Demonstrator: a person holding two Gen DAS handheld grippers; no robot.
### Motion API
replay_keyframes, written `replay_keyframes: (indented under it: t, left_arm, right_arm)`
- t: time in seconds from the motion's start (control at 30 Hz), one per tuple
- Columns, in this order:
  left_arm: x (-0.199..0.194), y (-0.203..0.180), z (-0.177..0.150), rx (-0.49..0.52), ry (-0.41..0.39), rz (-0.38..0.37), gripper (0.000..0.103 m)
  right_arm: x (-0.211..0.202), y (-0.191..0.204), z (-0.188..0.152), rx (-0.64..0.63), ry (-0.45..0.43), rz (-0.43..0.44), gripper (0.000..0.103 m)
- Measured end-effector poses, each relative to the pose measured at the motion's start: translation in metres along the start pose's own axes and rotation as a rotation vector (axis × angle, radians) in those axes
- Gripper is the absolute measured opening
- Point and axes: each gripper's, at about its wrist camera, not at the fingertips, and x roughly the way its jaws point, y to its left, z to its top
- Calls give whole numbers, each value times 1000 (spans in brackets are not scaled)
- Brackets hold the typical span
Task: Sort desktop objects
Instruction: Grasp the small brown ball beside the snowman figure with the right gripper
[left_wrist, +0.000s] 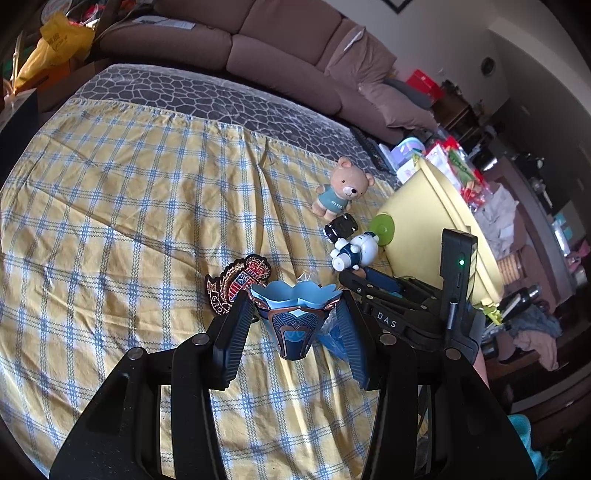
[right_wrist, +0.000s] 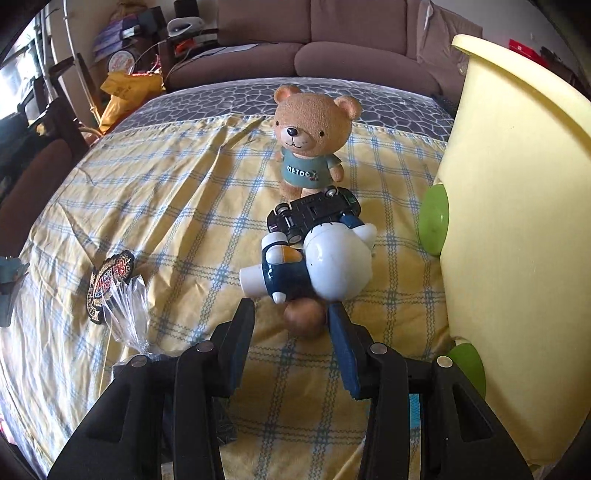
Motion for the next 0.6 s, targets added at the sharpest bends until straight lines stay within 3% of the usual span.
replay_keyframes:
  t: [0.1,0.2,0.6]
  left_arm:
    - [0,0,0,4,0,-1,44]
    - [1,-1,0,4,-1,0,44]
    - [5,-11,1,16,-1,-5,44]
  right_arm:
    - [1,-2,1,15,6,7,37]
    - [0,-4,0,16,12,20,23]
    - [-38,-3,-1,14,-57,82,23]
